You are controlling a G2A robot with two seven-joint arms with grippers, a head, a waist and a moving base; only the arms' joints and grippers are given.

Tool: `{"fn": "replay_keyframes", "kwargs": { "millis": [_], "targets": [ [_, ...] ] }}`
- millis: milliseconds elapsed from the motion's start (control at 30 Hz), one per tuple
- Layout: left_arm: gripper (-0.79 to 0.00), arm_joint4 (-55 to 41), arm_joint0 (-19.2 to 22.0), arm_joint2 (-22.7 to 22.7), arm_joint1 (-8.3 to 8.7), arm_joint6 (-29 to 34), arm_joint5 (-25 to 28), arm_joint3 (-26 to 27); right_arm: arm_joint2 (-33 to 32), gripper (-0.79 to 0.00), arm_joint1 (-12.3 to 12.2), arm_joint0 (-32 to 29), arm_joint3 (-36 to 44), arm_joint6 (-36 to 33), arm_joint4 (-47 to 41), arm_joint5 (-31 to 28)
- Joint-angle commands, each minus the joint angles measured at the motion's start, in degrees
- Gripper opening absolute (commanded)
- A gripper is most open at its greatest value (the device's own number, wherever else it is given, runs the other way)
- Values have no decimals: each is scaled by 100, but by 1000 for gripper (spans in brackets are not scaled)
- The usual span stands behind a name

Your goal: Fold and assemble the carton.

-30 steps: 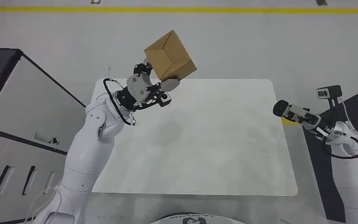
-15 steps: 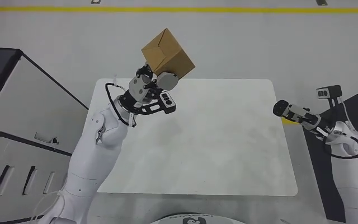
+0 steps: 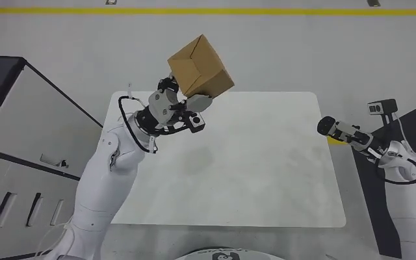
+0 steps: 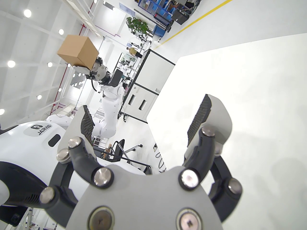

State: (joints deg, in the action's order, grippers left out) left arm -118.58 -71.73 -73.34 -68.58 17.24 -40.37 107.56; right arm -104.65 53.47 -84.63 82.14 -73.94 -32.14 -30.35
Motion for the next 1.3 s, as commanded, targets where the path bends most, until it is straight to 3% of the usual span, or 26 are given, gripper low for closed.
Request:
{"fn": "replay_keyframes", "kwargs": {
  "millis": [0, 100, 433, 600, 967, 1267],
  "targets": [
    [-785, 832, 43, -4, 11, 309, -100, 63, 0, 0, 0, 0, 0, 0, 0, 0],
    [-785, 1841, 125, 3, 36, 816, -214, 142, 0, 0, 0, 0, 0, 0, 0, 0],
    [-785, 2042, 125, 2, 48, 707, -251, 254, 0, 0, 0, 0, 0, 0, 0, 0],
    [-785, 2779, 277, 1, 66, 1429, -196, 288, 0, 0, 0, 0, 0, 0, 0, 0],
    [-785, 4722, 630, 127, 133, 2935, 546, 98, 0, 0, 0, 0, 0, 0, 0, 0],
    [-785, 4870, 650, 118, 134, 2943, 751, 177, 0, 0, 0, 0, 0, 0, 0, 0]
  ]
}}
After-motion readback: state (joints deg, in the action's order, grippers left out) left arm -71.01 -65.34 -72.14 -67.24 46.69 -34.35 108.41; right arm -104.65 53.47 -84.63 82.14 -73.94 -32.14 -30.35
